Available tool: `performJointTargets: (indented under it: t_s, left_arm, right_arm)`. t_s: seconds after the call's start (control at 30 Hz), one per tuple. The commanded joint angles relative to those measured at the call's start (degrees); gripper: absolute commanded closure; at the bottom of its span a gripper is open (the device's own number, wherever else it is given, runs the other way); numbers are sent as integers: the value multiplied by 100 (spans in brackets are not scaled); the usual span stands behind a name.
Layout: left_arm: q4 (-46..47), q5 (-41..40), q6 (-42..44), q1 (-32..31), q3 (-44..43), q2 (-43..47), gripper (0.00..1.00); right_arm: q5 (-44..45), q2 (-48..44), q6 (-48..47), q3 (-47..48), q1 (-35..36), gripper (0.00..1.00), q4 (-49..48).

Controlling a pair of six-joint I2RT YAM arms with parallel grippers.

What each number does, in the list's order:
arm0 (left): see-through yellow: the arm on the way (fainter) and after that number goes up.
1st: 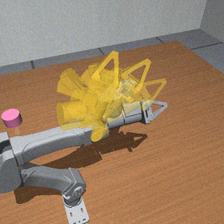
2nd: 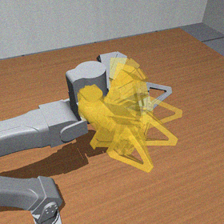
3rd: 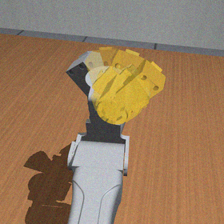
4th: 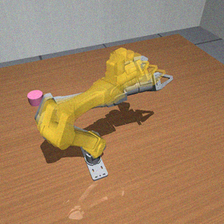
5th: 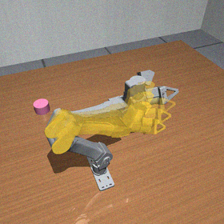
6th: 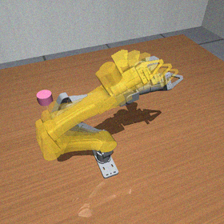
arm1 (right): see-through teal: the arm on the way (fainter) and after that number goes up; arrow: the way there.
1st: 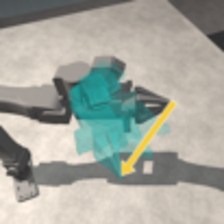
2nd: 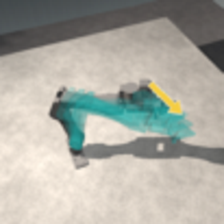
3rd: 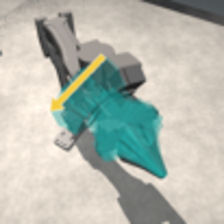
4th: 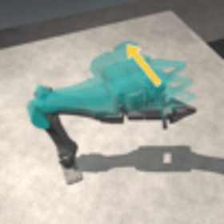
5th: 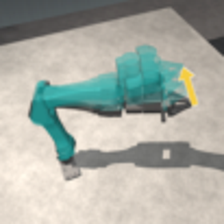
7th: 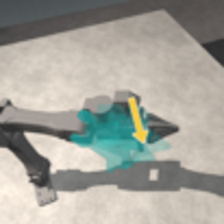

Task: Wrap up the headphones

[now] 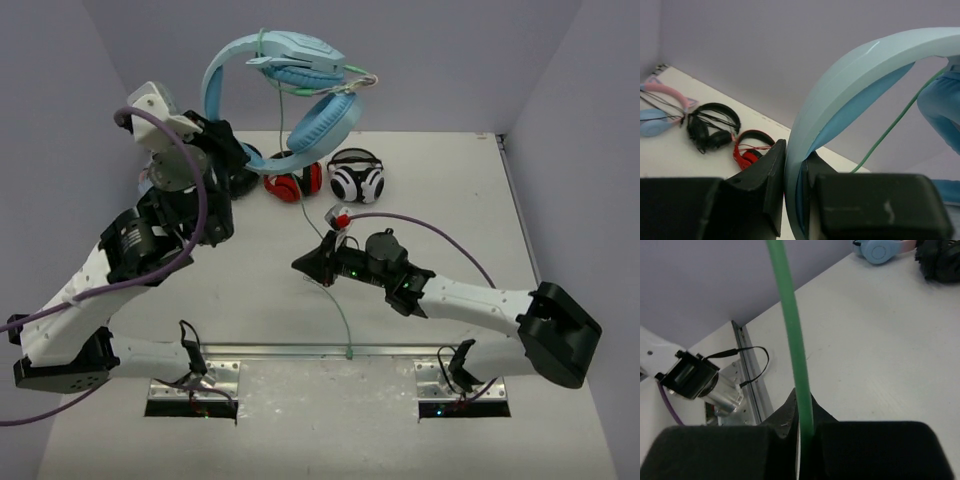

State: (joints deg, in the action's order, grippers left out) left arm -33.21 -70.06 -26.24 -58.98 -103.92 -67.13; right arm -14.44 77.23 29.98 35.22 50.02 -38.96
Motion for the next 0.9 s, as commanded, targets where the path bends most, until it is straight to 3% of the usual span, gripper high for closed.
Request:
performJointTargets:
  t_s: [0.0,0.07,0.1,0.17,0.23,0.37,0.4,0.43,0.47,0.5,0.57,0.7,0.87]
  left_arm:
    - [1880,-1462,1114,-43,37,-63,100]
    - [3348,-1939,2240,-35,763,-28,100]
    - [4792,-2002,3464,-26,994,-19,100]
    - [4983,-2020,3645,70,1207,-124,100]
    - [4255,-1959,3285,185,1181,-212,100]
    - [3710,-1669,3029,719,1435,-511,100]
    - [3395,-1416,2437,808,1392,-590,100]
    - [2025,-1109,1839,1131,1087,-773,100]
    - [289,-192,380,1430,806,-905,100]
    - [-190,278,-26,1746,603,-1194,100]
    - [-248,642,47,2109,757,-1311,100]
    - [508,451,348,2110,1760,-1232,100]
    - [-280,63,-510,2101,2506,-1487,100]
  right_arm:
    - [361,-541,-394,-50,620,99,465]
    - [887,-848,-693,-7,990,99,1053]
    - [1012,-928,-773,72,1297,99,1231]
    - [1562,-1200,-1036,186,1571,99,1809]
    - [1943,-1438,-1143,292,1879,99,2163]
    - [2471,-1974,-1423,599,2204,99,2971]
    - [2542,-2097,-1494,696,2309,99,3321]
    - [2708,-2142,-1608,897,2345,99,3490]
    - [2788,-2247,-1653,1047,2354,99,3753]
    - [2875,-2291,-1723,1100,2354,99,3834]
    - [2981,-2353,-1907,1258,2363,99,4166]
    - [3061,-2125,-2241,2187,2354,99,4993]
    - [3596,-1668,-2856,3102,2328,99,5793]
